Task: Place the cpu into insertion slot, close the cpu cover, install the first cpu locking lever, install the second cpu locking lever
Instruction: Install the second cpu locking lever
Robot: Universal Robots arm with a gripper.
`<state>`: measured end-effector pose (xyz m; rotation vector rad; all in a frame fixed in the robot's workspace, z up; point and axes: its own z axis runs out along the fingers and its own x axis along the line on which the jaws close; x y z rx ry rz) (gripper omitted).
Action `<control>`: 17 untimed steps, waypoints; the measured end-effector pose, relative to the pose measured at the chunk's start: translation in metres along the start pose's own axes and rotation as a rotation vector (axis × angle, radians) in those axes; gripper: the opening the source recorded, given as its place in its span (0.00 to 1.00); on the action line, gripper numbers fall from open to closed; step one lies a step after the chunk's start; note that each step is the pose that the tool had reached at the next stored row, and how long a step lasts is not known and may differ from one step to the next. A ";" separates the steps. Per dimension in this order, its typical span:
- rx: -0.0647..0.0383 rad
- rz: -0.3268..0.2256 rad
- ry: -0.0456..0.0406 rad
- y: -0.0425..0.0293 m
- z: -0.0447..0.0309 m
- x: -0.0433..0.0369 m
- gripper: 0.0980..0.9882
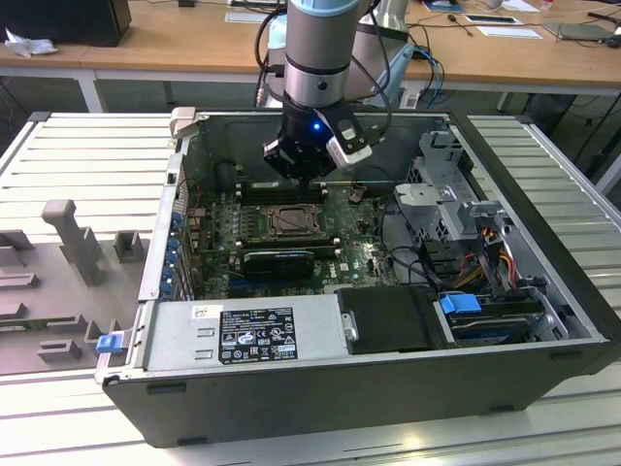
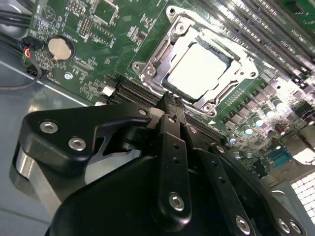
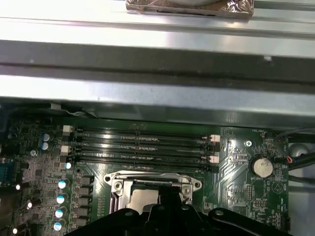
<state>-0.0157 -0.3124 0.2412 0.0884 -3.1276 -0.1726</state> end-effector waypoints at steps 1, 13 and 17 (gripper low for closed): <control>0.000 0.000 0.0000 -0.0026 -0.0003 0.0002 0.01; 0.000 0.000 0.0000 -0.0459 -0.0050 0.0026 0.01; 0.000 0.000 0.0002 -0.0464 -0.0112 0.0027 0.01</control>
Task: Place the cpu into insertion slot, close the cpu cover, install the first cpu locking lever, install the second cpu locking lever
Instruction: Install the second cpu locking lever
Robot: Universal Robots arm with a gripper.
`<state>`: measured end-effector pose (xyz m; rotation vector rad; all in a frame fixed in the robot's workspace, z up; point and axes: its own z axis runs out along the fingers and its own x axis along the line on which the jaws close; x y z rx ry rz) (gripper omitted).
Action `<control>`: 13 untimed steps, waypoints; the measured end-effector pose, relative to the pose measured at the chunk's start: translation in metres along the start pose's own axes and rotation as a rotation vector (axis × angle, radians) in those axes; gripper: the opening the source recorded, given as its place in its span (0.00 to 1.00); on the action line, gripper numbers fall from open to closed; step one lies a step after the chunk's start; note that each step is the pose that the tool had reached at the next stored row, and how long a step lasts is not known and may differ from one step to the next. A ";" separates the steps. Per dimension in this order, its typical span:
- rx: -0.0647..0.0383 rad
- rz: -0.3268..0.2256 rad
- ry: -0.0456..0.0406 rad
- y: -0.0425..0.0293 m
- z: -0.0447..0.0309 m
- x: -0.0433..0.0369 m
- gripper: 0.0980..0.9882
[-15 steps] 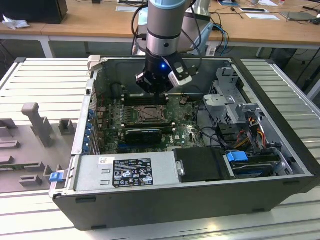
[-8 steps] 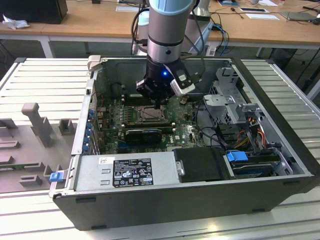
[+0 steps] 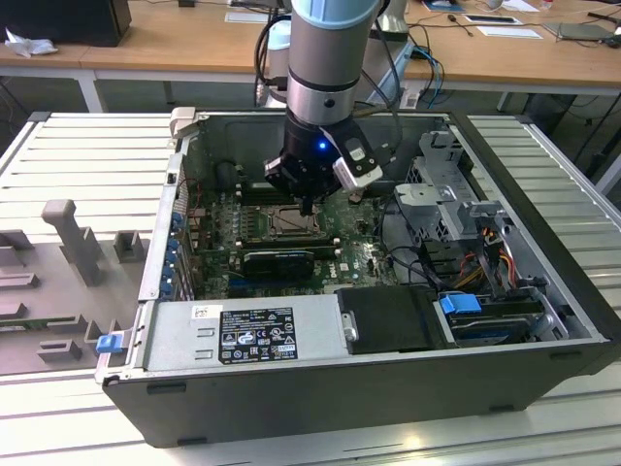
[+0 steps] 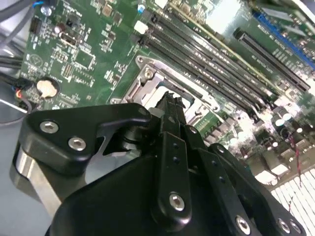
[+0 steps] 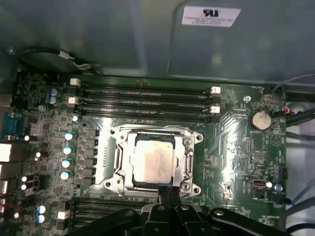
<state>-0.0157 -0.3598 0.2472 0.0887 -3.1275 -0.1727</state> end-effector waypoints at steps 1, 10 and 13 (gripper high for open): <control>0.000 0.000 0.0001 -0.0016 -0.0002 0.0002 0.01; -0.004 0.000 -0.0001 -0.0157 0.0000 0.0010 0.01; -0.006 0.000 -0.0001 -0.0188 -0.0001 0.0012 0.01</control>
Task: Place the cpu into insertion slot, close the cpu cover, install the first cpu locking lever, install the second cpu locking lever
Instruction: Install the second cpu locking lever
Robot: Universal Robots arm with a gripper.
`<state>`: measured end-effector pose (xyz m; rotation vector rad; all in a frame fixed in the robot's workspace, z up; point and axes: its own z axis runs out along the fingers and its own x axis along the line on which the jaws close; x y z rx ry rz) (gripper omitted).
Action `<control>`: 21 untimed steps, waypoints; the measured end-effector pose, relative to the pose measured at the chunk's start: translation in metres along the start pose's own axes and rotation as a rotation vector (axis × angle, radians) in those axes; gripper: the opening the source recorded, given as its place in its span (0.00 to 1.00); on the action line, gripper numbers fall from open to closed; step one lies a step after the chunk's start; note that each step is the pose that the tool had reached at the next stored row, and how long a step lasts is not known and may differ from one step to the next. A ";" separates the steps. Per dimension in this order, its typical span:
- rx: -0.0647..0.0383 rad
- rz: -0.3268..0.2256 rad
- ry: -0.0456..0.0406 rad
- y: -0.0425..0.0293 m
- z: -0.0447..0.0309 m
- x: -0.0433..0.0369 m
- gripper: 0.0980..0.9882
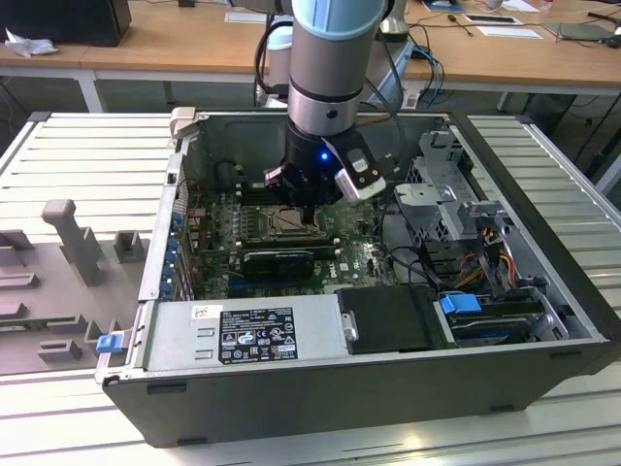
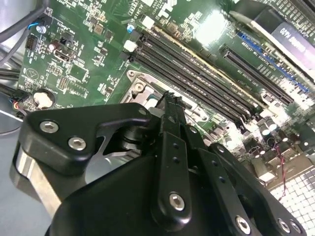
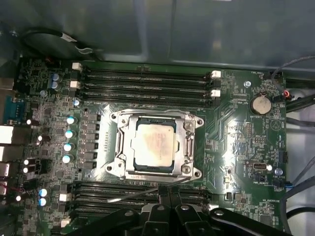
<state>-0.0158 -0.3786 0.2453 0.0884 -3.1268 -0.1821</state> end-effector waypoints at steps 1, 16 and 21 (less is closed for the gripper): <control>-0.004 0.000 0.0019 -0.0014 0.0001 0.0001 0.01; -0.091 -0.001 0.0052 -0.0184 -0.0006 0.0097 0.01; -0.091 -0.001 0.0053 -0.0180 0.0004 0.0191 0.01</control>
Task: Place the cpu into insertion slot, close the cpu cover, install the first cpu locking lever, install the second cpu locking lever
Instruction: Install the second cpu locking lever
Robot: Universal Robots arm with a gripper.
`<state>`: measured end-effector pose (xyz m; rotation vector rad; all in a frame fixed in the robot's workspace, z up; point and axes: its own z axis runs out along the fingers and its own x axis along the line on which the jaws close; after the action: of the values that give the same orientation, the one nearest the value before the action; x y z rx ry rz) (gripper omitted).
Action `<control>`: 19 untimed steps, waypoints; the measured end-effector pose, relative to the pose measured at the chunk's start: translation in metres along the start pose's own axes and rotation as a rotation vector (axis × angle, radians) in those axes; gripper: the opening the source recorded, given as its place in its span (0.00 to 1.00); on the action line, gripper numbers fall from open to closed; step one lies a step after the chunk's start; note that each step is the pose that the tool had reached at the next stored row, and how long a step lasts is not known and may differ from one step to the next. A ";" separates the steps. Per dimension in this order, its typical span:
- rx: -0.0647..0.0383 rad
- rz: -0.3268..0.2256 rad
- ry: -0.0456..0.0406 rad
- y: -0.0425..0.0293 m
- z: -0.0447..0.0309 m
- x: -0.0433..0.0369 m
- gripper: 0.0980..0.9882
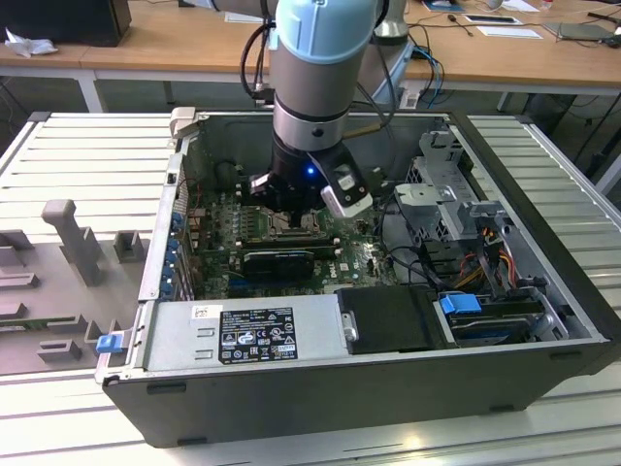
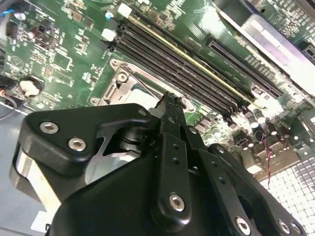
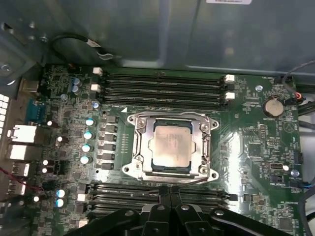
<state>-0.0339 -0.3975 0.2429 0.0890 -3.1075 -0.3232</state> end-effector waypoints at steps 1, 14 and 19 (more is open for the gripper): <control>0.000 0.000 0.0000 0.0000 0.0002 0.0014 0.01; -0.021 -0.026 0.0045 -0.0043 0.0215 0.0206 0.01; -0.080 -0.026 -0.0001 -0.0128 0.0240 0.0284 0.01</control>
<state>-0.0621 -0.4067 0.2170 0.1291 -3.0914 -0.4469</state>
